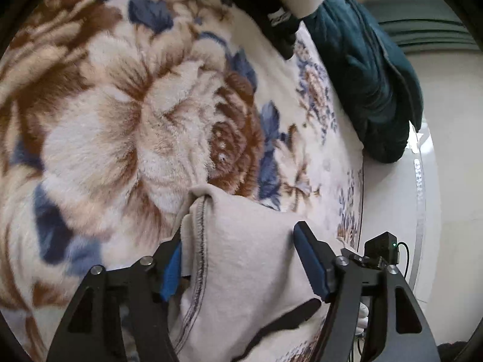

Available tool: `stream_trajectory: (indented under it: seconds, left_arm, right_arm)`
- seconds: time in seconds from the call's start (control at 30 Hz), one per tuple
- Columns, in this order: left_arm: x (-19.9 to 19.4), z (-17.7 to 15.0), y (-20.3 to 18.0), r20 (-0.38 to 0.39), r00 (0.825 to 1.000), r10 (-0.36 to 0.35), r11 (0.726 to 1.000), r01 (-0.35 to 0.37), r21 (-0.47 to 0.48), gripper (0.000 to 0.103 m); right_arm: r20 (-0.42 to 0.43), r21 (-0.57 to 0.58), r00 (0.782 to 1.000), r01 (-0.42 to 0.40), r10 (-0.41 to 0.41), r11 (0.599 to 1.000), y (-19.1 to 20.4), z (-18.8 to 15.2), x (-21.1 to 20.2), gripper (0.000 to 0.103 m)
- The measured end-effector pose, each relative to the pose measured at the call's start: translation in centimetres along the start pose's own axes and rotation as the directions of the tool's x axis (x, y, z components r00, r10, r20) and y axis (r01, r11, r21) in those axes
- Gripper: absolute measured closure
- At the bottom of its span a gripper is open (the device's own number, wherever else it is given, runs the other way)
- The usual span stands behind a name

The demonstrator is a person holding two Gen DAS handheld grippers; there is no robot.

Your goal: Fold small clothes

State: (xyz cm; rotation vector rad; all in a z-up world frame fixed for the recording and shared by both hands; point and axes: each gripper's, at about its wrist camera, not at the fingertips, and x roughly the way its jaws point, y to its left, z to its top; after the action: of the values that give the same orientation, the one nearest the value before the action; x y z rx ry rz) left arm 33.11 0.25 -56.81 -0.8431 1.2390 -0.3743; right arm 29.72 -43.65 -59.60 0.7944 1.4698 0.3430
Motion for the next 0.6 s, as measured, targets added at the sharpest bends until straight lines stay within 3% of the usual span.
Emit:
stream_trajectory:
  seconds: [0.03, 0.07, 0.1, 0.17, 0.27, 0.37, 0.43, 0.6]
  left_arm:
    - [0.1, 0.1, 0.0, 0.004, 1.0, -0.008, 1.0, 0.008, 0.0, 0.037]
    - [0.3, 0.2, -0.1, 0.003, 1.0, -0.005, 1.0, 0.005, 0.003, 0.037]
    - [0.1, 0.1, -0.1, 0.004, 1.0, -0.006, 1.0, 0.006, 0.01, 0.038]
    - [0.0, -0.2, -0.4, 0.009, 1.0, 0.016, 0.999, -0.016, 0.045, 0.039]
    - [-0.1, -0.3, -0.4, -0.006, 1.0, 0.026, 0.997, -0.025, 0.075, 0.037]
    - [-0.5, 0.3, 1.2, -0.008, 0.998, -0.07, 0.998, 0.07, -0.005, 0.037]
    - [-0.7, 0.4, 1.9, -0.006, 0.996, -0.084, 0.996, 0.084, -0.024, 0.037]
    - [-1.6, 0.9, 1.2, -0.025, 1.0, -0.012, 0.999, 0.012, 0.035, 0.036]
  right_arm:
    - [0.003, -0.002, 1.0, -0.013, 0.013, 1.0, 0.0, 0.0, 0.0, 0.022]
    - [0.008, -0.007, 1.0, -0.03, 0.03, 1.0, 0.1, 0.0, -0.1, 0.038]
    - [0.004, -0.012, 0.999, -0.038, 0.038, 0.999, 0.3, -0.1, 0.1, 0.048]
    - [0.008, -0.039, 1.0, -0.011, 0.011, 0.999, 0.7, -0.5, 0.0, 0.048]
    - [-0.003, -0.026, 1.0, -0.018, 0.018, 1.0, 0.9, -0.5, 0.5, 0.047]
    - [-0.026, 0.044, 0.996, -0.084, 0.086, 0.995, -0.1, -0.2, 0.5, 0.036]
    - [-0.039, 0.023, 0.995, -0.088, 0.089, 0.996, -0.1, -0.2, 0.7, 0.033]
    - [-0.088, -0.007, 0.992, -0.095, 0.094, 0.995, 0.5, -0.1, 1.1, 0.021]
